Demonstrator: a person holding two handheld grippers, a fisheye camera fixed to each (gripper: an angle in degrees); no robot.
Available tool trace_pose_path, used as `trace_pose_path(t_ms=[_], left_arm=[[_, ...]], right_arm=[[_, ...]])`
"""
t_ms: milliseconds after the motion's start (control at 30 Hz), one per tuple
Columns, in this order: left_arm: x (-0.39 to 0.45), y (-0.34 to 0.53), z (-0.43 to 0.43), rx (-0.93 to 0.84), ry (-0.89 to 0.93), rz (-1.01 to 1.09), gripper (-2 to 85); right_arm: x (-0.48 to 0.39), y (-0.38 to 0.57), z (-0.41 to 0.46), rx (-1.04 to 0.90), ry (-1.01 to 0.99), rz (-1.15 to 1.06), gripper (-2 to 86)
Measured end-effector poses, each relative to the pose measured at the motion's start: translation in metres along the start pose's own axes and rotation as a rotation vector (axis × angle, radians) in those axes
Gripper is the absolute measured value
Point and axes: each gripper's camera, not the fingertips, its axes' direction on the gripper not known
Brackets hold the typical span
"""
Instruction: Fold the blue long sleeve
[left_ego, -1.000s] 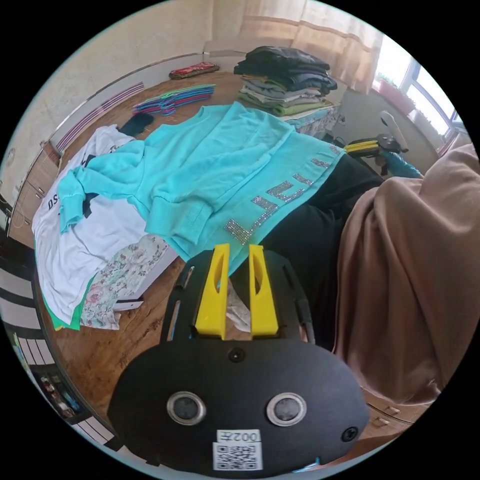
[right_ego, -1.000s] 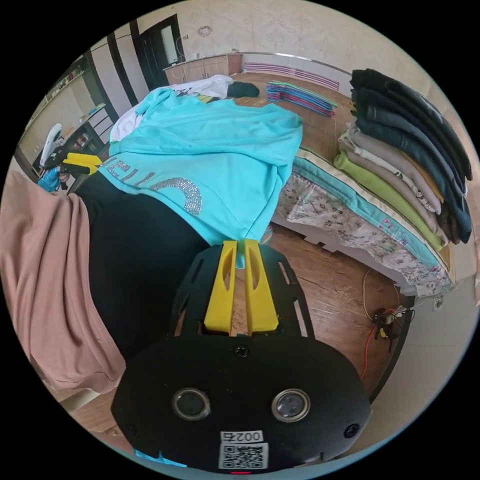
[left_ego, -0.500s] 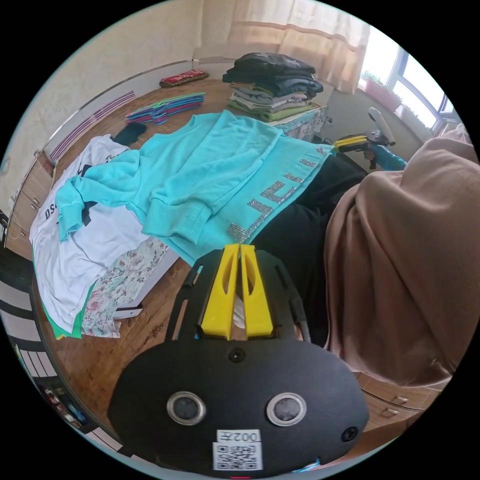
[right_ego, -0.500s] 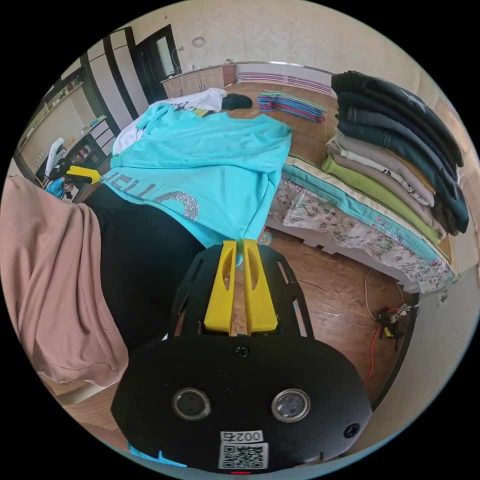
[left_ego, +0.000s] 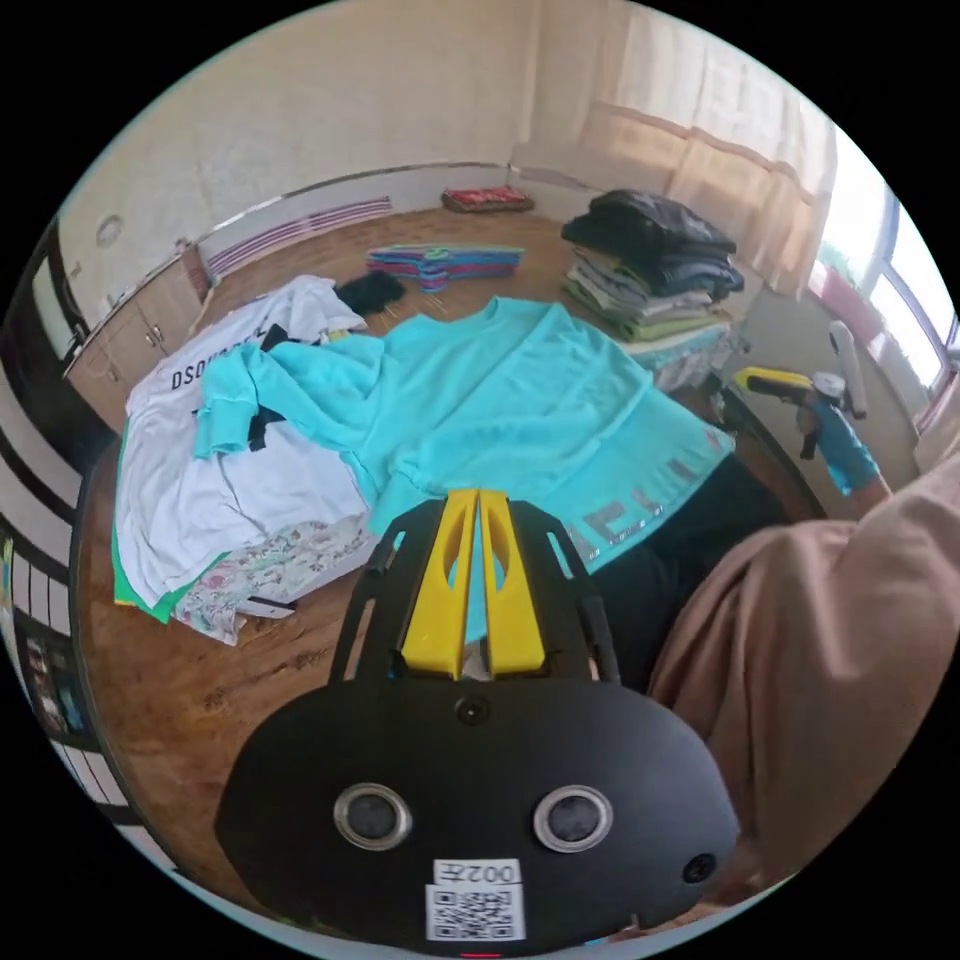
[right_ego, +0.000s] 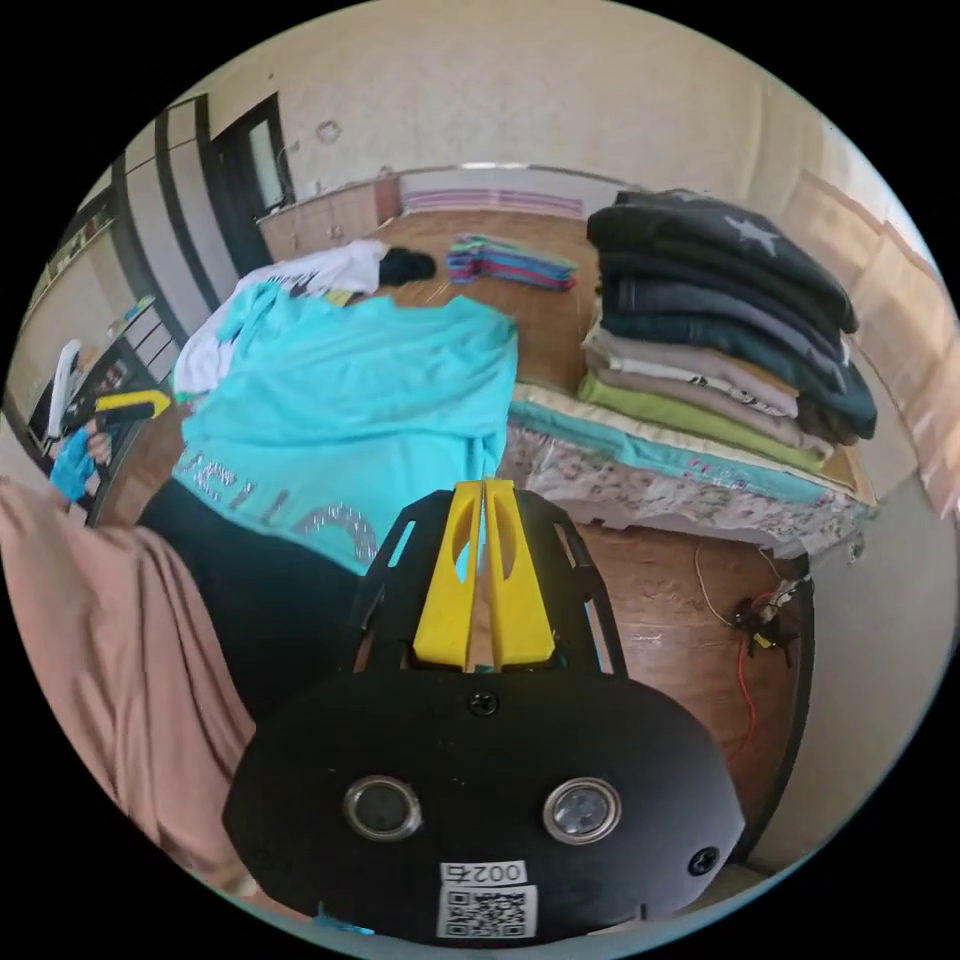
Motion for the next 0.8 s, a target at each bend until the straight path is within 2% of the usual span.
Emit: trace_pose_path(t_ms=[167, 300, 367, 633, 800], left_arm=[[0.03, -0.054, 0.018, 0.079, -0.047, -0.199, -0.9], [0.055, -0.09, 0.037, 0.055, -0.085, -0.319, -0.9], [0.074, -0.11, 0.049, 0.015, -0.167, -0.372, -0.9], [0.131, -0.146, 0.069, -0.052, -0.28, -0.382, -1.0], [0.149, -0.158, 0.076, -0.038, -0.279, -0.382, -1.0]], right_arm=[[-0.046, -0.05, 0.015, 0.098, -0.102, 0.082, -0.8], [-0.093, -0.091, 0.029, 0.138, -0.234, 0.121, -0.8], [-0.115, -0.108, 0.034, 0.132, -0.266, 0.11, -0.8], [-0.191, -0.159, 0.038, 0.165, -0.263, 0.019, -0.8], [-0.208, -0.165, 0.043, 0.168, -0.263, -0.023, -0.8]])
